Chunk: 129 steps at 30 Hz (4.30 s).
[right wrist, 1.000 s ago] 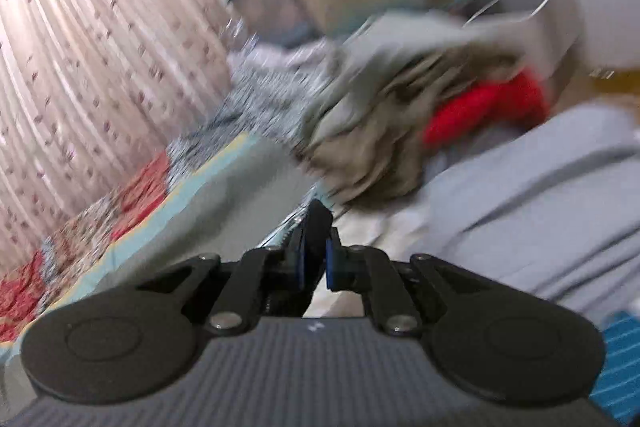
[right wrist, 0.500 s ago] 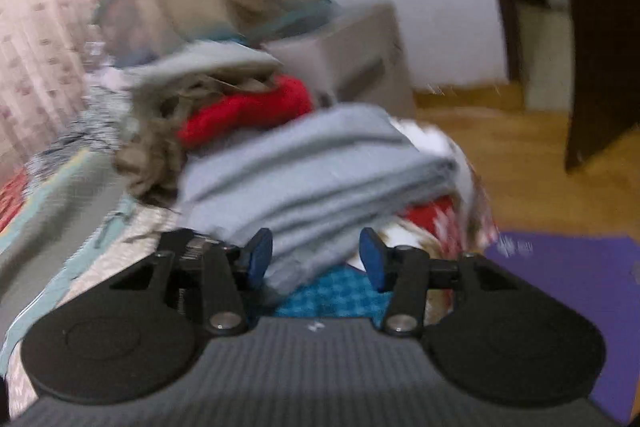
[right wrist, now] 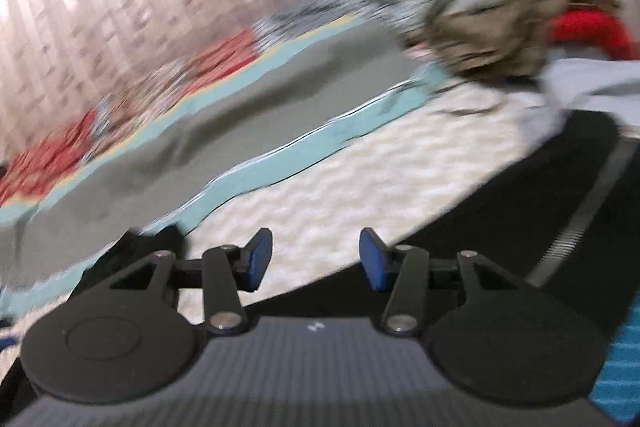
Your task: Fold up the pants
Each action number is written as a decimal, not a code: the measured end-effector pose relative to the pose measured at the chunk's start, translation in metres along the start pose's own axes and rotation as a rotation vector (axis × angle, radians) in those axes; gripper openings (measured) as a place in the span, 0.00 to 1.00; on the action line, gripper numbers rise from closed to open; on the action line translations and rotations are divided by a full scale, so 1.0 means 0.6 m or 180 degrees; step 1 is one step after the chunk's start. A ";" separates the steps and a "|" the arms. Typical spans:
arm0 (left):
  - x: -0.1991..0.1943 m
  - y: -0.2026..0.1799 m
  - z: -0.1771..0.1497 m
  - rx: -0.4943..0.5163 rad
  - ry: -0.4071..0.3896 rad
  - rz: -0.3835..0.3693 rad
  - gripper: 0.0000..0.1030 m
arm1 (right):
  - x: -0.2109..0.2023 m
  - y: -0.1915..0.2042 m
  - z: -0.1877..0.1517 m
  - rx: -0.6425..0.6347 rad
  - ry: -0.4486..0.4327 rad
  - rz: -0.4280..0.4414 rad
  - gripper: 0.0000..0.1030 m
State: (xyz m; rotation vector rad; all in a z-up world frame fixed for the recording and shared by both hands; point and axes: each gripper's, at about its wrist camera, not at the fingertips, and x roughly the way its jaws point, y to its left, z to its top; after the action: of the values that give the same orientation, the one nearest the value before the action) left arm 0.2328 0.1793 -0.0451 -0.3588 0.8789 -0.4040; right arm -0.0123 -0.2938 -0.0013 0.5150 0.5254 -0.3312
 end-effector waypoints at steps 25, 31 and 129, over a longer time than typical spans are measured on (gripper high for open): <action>-0.427 0.139 -0.199 -0.0950 -0.1158 -0.0224 0.11 | 0.353 0.355 -0.002 -0.0578 0.1218 0.1035 0.50; -0.422 0.140 -0.197 -0.0949 -0.1193 -0.0323 0.11 | 0.395 0.363 -0.043 -0.0155 0.1897 0.1143 0.57; -0.239 0.082 -0.106 -0.1173 -0.0447 0.0651 0.53 | 0.183 -0.258 0.149 0.1185 -0.0102 -0.0498 0.39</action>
State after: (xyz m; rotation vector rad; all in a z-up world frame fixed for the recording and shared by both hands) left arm 0.1094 0.2821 -0.0096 -0.6224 0.8418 -0.0240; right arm 0.0463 -0.4881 -0.0539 0.8291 0.4757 -0.5916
